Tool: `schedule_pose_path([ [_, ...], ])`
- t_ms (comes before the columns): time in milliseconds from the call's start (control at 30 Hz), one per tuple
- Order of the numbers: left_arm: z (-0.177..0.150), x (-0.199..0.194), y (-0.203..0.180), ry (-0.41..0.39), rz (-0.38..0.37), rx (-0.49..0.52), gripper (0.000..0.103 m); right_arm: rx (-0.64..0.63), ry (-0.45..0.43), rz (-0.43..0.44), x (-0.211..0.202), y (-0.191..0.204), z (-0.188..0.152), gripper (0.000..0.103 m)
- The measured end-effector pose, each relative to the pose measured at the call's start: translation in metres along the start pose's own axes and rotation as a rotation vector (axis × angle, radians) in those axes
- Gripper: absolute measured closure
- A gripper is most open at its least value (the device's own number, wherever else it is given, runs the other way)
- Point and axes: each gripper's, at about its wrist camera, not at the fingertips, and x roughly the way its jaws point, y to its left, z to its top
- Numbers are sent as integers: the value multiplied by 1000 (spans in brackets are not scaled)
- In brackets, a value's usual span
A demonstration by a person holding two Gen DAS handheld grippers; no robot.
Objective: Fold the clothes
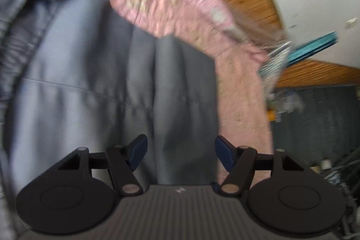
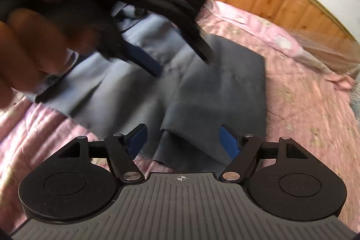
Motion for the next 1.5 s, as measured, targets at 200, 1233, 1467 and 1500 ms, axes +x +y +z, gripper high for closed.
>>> schedule_pose_path([
  [200,-5,10,-15,-43,76,55,92,13,9,50,5,-14,1,95],
  [1233,-1,-76,-10,-124,233,189,88,472,-59,169,5,-84,39,73],
  [1467,-31,-27,-5,-11,317,205,88,270,87,252,71,-67,0,79],
  [1500,-35,-20,-2,2,334,201,90,275,113,275,70,-71,1,79],
])
